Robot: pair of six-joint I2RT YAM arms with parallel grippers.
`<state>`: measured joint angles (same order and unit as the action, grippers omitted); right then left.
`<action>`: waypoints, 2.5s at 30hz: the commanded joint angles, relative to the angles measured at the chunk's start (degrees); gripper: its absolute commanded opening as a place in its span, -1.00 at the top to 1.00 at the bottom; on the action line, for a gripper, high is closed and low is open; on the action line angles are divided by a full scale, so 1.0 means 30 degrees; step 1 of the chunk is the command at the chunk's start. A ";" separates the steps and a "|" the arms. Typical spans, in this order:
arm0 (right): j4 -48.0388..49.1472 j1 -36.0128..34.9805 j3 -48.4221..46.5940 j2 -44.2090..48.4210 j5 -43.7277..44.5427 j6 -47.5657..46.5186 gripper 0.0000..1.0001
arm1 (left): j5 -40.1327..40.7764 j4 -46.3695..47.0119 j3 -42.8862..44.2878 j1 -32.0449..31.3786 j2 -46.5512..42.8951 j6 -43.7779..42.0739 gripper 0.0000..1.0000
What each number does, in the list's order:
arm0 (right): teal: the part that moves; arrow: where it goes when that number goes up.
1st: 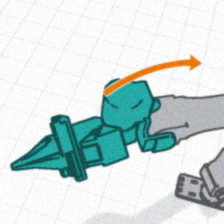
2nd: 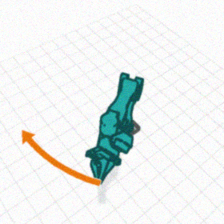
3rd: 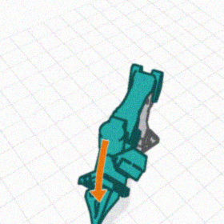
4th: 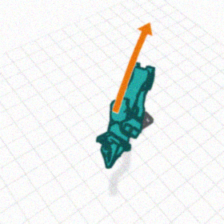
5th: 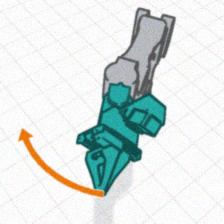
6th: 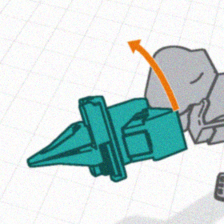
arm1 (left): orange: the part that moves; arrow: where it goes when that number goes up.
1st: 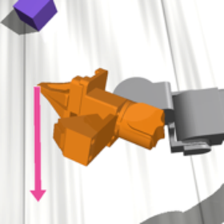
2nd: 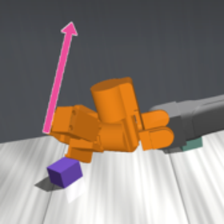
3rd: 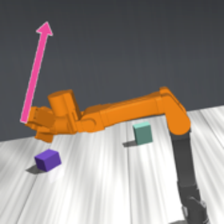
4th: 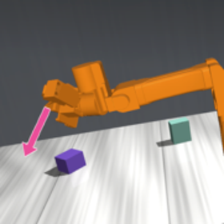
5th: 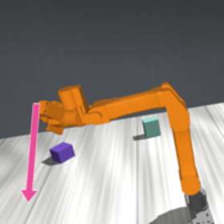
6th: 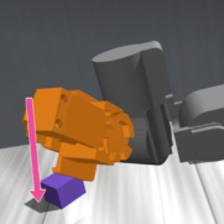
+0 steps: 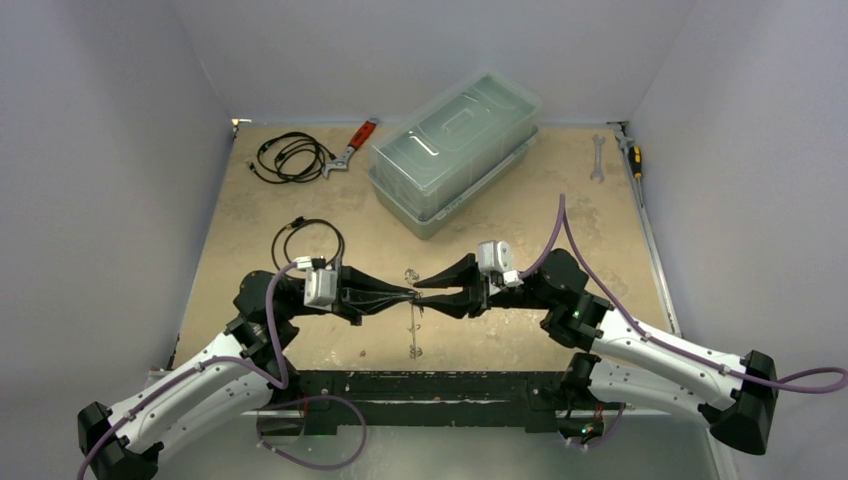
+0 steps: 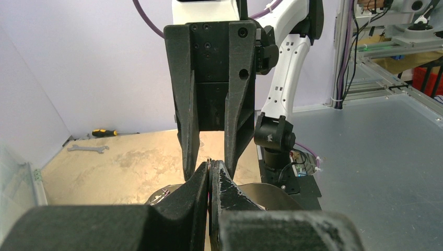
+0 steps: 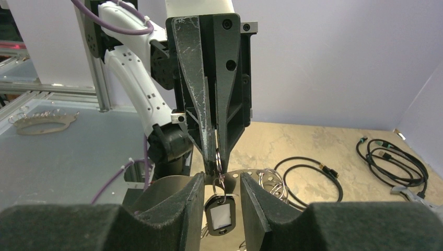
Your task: Put the keys on the keyring
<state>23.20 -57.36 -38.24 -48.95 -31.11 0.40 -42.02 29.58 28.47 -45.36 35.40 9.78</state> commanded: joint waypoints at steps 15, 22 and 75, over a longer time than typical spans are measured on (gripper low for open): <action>0.1198 -0.0068 -0.0450 -0.0483 -0.0659 0.0275 0.53 | -0.0289 0.1916 -0.0104 0.0179 -0.0285 0.0514 1.00; 0.1227 -0.0054 -0.0656 -0.0918 -0.0976 0.0224 0.94 | -0.0247 0.1996 -0.0132 0.0180 -0.0315 0.0563 1.00; -1.2551 -0.0809 -0.6629 -0.4104 0.1558 -0.5491 1.00 | 0.1846 -1.9324 0.8091 0.0098 0.2994 -1.1695 0.12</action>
<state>-15.97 -58.96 -55.70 -61.73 -23.81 -14.70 -34.30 -28.84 52.34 -45.01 42.74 -23.79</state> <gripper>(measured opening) 0.015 0.469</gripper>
